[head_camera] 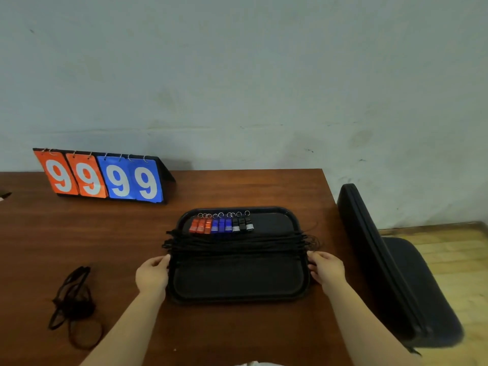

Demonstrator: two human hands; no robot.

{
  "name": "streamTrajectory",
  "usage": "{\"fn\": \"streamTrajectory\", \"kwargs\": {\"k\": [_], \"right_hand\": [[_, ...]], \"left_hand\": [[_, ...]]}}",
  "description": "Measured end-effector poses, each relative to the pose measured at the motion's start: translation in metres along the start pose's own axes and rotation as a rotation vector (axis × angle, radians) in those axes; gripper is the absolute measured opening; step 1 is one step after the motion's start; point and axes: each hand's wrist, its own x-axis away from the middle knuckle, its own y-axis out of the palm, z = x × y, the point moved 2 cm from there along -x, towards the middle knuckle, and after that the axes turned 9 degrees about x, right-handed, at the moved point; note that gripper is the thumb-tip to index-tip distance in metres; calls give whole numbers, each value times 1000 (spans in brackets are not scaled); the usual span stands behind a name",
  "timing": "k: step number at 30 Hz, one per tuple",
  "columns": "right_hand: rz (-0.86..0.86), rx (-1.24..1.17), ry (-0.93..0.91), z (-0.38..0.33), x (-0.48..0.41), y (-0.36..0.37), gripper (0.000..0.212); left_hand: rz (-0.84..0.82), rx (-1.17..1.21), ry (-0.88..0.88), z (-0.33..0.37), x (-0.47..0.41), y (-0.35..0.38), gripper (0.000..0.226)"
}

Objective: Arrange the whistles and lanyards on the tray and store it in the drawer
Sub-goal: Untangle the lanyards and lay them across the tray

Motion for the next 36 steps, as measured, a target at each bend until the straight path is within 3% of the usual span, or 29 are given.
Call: {"fn": "streamTrajectory", "kwargs": {"k": [12, 18, 27, 36], "right_hand": [[22, 70, 4, -2, -11, 4, 15], [76, -50, -24, 3, 2, 2, 24], [228, -32, -187, -7, 41, 11, 38], [-46, 295, -438, -12, 73, 86, 8]], "left_hand": [[-15, 12, -73, 5, -10, 3, 25], [-13, 96, -104, 5, -3, -2, 36], [-9, 116, -34, -3, 16, -24, 20], [-35, 26, 22, -19, 17, -76, 16]]}}
